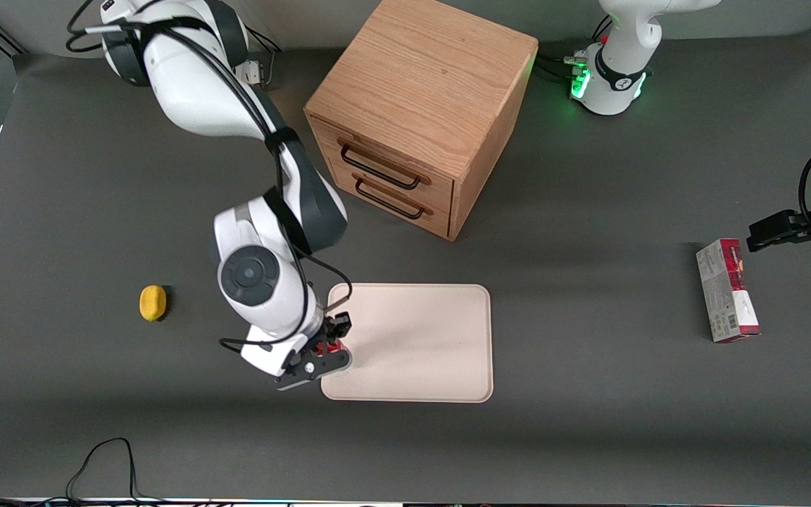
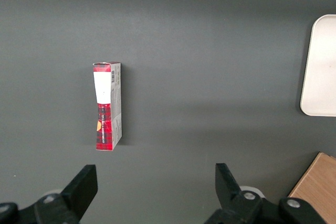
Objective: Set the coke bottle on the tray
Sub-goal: 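Carry the bottle to the white tray and stand it upright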
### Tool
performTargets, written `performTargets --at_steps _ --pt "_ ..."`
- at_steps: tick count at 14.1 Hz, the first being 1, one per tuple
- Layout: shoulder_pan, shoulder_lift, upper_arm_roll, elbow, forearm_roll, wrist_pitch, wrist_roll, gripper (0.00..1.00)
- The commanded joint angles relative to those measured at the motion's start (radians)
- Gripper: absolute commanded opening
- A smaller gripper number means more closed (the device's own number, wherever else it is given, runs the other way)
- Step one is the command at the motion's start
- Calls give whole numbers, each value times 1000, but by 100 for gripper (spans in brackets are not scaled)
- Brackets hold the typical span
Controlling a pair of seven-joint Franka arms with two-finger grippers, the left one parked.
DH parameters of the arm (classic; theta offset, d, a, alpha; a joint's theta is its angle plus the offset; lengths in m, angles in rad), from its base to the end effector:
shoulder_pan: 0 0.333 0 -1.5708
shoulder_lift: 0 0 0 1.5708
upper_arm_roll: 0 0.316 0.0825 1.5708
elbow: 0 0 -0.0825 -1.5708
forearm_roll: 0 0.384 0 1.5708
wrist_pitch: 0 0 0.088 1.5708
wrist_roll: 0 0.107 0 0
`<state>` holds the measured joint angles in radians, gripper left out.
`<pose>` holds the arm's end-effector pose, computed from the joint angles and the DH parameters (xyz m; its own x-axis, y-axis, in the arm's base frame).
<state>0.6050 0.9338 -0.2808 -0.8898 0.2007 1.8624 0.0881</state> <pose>0.7063 0.3494 0.3477 0.9525 0.2973 0.0661 0.2964 -0.9548 0.0235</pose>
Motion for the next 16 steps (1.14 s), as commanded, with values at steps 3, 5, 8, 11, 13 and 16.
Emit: performTargets --at_steps 3,5,8,11,13,16 --pt "-10 46 6 39 0 15 -22 12" --pt "-10 49 6 37 0 15 -22 12" --pt "-10 59 6 37 0 15 -16 65" --pt "-10 57 6 37 0 15 -13 100" --pt "-8 42 5 38 -1 5 -8 100" --pt "-4 -47 -4 38 -3 -80 -5 100"
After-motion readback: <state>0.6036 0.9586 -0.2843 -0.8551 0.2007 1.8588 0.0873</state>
